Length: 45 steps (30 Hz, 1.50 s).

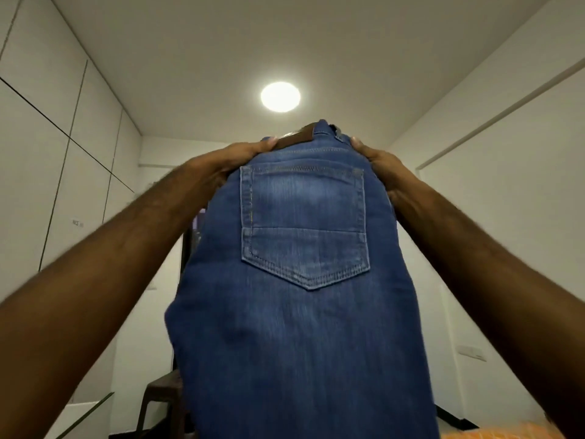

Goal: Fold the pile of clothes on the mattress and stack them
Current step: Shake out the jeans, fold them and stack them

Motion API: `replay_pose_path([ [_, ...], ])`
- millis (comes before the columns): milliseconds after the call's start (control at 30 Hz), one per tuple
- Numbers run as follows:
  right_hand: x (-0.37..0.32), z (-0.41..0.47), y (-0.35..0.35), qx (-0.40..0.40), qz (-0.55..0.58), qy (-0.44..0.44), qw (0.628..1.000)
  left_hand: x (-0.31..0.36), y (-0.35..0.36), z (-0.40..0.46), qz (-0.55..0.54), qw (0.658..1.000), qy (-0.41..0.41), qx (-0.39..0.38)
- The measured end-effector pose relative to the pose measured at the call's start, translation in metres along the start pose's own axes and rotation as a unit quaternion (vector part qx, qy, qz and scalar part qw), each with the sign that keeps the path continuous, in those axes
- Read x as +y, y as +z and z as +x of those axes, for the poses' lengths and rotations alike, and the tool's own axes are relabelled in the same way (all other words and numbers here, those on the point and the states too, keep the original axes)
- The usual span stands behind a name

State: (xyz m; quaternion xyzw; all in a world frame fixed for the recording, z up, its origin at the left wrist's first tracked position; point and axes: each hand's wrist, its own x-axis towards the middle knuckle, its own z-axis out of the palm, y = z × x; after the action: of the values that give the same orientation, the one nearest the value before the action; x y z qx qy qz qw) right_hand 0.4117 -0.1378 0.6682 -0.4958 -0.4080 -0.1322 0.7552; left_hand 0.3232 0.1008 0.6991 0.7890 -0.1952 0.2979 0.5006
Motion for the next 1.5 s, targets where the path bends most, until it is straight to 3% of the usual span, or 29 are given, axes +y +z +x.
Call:
replay_pose_path([
  [167, 0.044, 0.0, -0.007, 0.051, -0.07, 0.041, 0.995, -0.052, 0.004, 0.007, -0.006, 0.997, -0.07, 0.011],
  [300, 0.126, -0.034, -0.035, 0.045, -0.14, 0.08, 0.986, -0.134, 0.027, -0.019, -0.024, 0.994, -0.102, 0.003],
  [533, 0.295, -0.12, -0.105, -0.008, -0.186, 0.232, 0.955, -0.327, 0.081, -0.076, 0.053, 0.981, -0.168, -0.084],
  [700, 0.394, -0.175, -0.143, -0.065, -0.206, 0.335, 0.917, -0.442, 0.118, -0.111, 0.093, 0.951, -0.23, -0.186],
  [767, 0.428, -0.181, -0.159, -0.112, -0.235, 0.379, 0.888, -0.485, 0.129, -0.113, 0.117, 0.926, -0.269, -0.236],
  [833, 0.459, -0.18, -0.173, -0.191, -0.302, 0.419, 0.835, -0.521, 0.141, -0.113, 0.144, 0.901, -0.295, -0.283],
  [900, 0.492, -0.171, -0.182, -0.255, -0.403, 0.41, 0.778, -0.55, 0.153, -0.109, 0.202, 0.89, -0.269, -0.307],
  [967, 0.524, -0.153, -0.186, -0.267, -0.513, 0.347, 0.738, -0.577, 0.163, -0.094, 0.309, 0.887, -0.202, -0.277],
  [1033, 0.558, -0.135, -0.191, -0.246, -0.576, 0.288, 0.724, -0.607, 0.174, -0.078, 0.437, 0.861, -0.139, -0.219],
  [1133, 0.623, -0.104, -0.205, -0.176, -0.601, 0.27, 0.731, -0.657, 0.194, -0.05, 0.495, 0.844, -0.161, -0.128],
  [1200, 0.669, -0.099, -0.213, -0.125, -0.579, 0.294, 0.751, -0.697, 0.213, -0.037, 0.432, 0.873, -0.211, -0.077],
  [1267, 0.717, -0.107, -0.234, -0.031, -0.526, 0.315, 0.789, -0.739, 0.232, -0.026, 0.261, 0.921, -0.29, -0.018],
  [1300, 0.731, -0.12, -0.24, 0.012, -0.491, 0.331, 0.806, -0.753, 0.237, -0.031, 0.204, 0.924, -0.322, -0.016],
  [1367, 0.779, -0.172, -0.269, -0.006, -0.459, 0.355, 0.814, -0.792, 0.259, -0.064, 0.197, 0.913, -0.341, -0.104],
  [1433, 0.816, -0.25, -0.286, -0.097, -0.479, 0.385, 0.783, -0.818, 0.282, -0.127, 0.211, 0.903, -0.304, -0.219],
  [1500, 0.811, -0.318, -0.279, -0.144, -0.481, 0.452, 0.737, -0.836, 0.302, -0.201, 0.213, 0.888, -0.267, -0.308],
])
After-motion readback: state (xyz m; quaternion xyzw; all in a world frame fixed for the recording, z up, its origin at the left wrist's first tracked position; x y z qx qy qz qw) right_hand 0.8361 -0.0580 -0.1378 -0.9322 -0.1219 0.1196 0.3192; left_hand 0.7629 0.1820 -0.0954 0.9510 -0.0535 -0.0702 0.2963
